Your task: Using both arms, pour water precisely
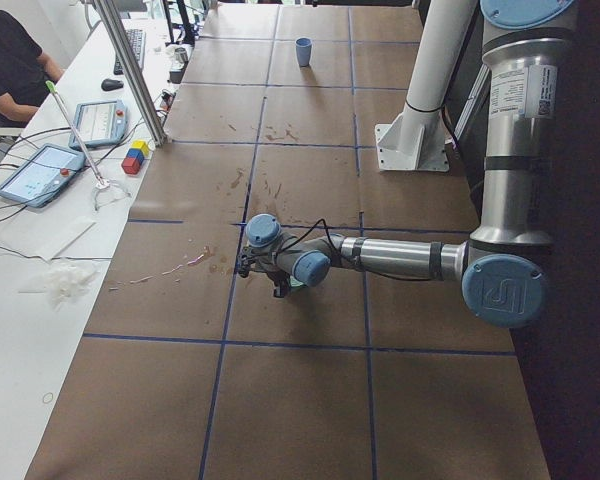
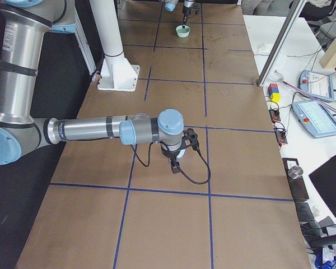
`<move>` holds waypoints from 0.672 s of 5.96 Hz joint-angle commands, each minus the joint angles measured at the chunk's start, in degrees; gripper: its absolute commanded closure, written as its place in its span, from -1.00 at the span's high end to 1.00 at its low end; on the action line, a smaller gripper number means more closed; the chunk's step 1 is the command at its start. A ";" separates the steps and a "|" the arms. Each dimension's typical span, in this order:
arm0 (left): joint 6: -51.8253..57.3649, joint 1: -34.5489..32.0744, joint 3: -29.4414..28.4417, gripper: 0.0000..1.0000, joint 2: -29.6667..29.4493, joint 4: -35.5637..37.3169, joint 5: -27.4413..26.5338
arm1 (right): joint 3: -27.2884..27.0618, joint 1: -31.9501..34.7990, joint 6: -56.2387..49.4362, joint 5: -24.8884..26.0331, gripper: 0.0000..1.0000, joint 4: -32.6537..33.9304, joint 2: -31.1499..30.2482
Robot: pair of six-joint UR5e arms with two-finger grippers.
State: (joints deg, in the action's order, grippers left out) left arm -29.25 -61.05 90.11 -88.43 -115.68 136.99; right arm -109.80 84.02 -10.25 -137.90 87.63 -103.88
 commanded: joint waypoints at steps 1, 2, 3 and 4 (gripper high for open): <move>-5.33 0.14 4.61 -1.00 -0.77 -1.39 3.72 | 0.03 0.00 -0.12 0.00 1.00 -0.09 -0.18; -9.21 1.01 6.64 -1.00 -2.26 -1.22 3.72 | 0.03 0.00 -0.20 0.00 1.00 -0.09 -0.53; -16.30 4.94 9.27 -1.00 -5.58 -0.95 3.20 | -0.06 0.00 -0.12 0.00 1.00 -0.17 -0.79; -26.03 10.03 9.47 -1.00 -11.44 -0.78 2.76 | 0.03 0.00 -0.12 0.00 1.00 -0.17 -0.88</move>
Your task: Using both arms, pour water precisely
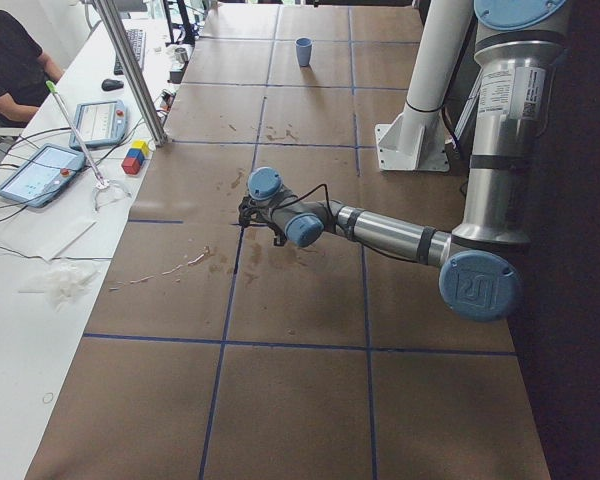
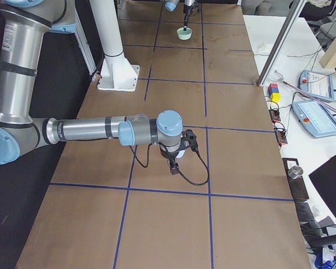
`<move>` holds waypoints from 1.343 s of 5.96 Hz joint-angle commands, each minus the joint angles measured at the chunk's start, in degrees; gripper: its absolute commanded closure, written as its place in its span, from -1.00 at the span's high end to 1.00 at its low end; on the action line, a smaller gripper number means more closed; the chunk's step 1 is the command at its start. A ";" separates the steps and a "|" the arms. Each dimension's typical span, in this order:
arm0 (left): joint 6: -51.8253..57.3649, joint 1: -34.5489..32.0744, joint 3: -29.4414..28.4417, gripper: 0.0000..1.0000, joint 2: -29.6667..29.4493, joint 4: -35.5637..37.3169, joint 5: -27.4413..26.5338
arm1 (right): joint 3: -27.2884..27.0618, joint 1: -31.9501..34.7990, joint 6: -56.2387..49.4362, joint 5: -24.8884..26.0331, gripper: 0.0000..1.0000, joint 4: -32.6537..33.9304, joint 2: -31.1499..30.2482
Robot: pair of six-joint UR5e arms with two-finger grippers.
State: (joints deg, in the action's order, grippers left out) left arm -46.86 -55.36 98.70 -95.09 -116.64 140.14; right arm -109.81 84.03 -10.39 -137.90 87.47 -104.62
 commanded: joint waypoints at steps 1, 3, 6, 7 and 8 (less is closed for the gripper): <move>-16.69 9.69 0.80 -1.00 -9.71 0.45 -3.18 | 0.03 0.00 0.45 0.00 1.00 -0.02 -0.14; -21.69 18.40 -0.60 -1.00 -21.91 11.09 -11.67 | -0.05 0.00 0.72 0.00 1.00 -0.02 -0.14; -22.57 22.04 -12.33 -1.00 -36.70 17.77 -16.21 | -0.32 0.00 0.36 0.44 1.00 -1.60 -1.11; -23.10 23.44 -14.74 -1.00 -38.57 16.81 -18.04 | -0.40 0.00 0.71 0.00 1.00 -1.69 -1.19; -23.10 23.80 -14.76 -1.00 -38.59 16.71 -18.41 | -0.41 0.00 0.63 -0.09 1.00 -1.78 -1.20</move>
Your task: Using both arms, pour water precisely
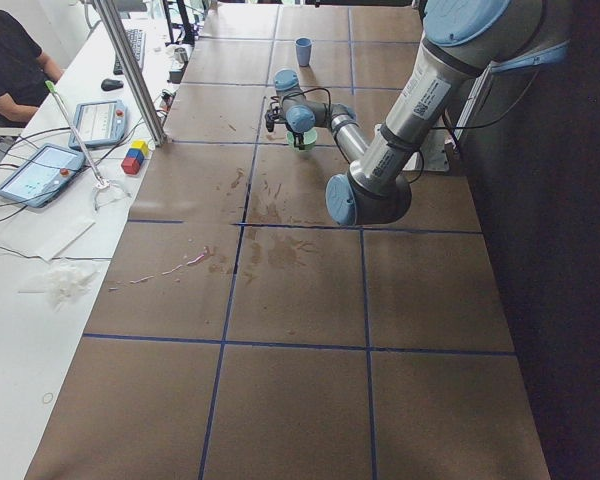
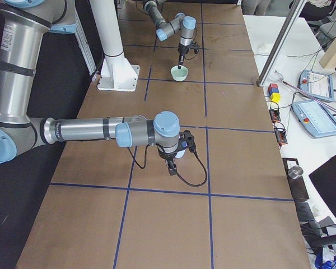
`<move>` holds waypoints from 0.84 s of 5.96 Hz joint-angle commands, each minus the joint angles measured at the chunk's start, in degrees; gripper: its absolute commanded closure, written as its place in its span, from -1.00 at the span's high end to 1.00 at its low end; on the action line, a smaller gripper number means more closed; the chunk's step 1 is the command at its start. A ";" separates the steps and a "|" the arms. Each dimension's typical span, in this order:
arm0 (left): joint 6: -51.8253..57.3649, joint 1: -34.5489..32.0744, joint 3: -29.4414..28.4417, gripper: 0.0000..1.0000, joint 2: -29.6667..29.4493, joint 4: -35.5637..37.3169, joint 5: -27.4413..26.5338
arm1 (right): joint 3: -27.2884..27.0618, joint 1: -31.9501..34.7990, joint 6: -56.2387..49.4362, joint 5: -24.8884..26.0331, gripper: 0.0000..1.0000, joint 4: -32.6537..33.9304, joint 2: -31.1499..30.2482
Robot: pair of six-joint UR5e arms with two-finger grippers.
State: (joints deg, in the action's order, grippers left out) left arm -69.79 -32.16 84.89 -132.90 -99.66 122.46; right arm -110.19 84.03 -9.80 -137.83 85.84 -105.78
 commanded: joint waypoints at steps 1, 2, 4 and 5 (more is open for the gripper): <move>-0.26 1.30 -0.95 -1.00 -0.78 -0.45 -0.73 | -0.11 0.00 -0.21 -0.16 1.00 -3.19 -0.83; -0.26 1.66 -1.65 -1.00 -0.78 -2.54 -0.73 | 0.06 -0.09 -0.04 -0.16 1.00 -9.48 -3.36; -0.79 1.66 -2.01 -0.78 -0.61 -3.17 -0.73 | 0.59 -0.09 0.05 -0.16 1.00 -11.65 -3.73; -0.62 1.49 -1.83 0.08 -0.52 -3.17 -0.73 | 0.51 -0.35 0.22 -0.16 1.00 -11.57 -3.73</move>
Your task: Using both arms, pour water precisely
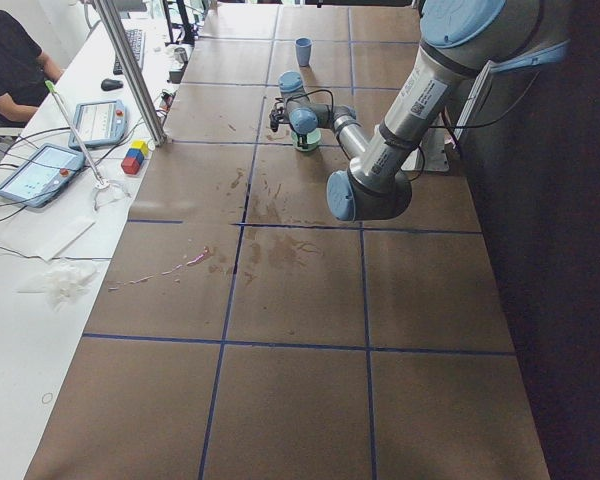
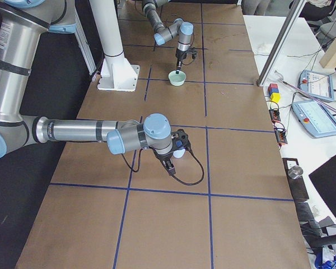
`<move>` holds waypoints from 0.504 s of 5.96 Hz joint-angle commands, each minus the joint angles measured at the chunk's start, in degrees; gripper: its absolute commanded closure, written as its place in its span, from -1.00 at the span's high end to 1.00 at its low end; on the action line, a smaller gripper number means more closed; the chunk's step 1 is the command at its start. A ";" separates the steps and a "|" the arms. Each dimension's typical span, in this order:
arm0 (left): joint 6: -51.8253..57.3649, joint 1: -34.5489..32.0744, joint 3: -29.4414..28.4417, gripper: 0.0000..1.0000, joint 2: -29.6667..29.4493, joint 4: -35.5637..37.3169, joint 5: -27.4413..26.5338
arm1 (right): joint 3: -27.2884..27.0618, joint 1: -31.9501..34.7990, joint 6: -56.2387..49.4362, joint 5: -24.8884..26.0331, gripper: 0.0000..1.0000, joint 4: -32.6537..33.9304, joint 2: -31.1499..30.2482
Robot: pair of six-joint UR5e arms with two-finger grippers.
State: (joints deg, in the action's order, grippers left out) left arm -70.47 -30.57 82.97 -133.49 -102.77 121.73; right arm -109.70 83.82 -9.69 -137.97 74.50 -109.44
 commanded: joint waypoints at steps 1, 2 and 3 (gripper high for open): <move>-0.01 -0.19 0.35 0.99 0.33 -1.19 0.00 | 0.10 -0.41 4.64 -0.02 1.00 -0.32 -0.07; -0.36 -0.89 2.01 1.00 0.94 -1.12 0.00 | -0.07 -2.50 8.77 -0.02 1.00 -1.80 -0.07; -2.54 -1.25 5.59 1.00 2.86 -1.12 0.00 | -0.25 -4.35 14.21 -0.10 1.00 -5.64 -0.07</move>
State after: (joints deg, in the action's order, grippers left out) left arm -71.47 -31.40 85.73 -132.09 -103.83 121.73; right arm -109.79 81.25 -0.47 -138.01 71.83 -109.51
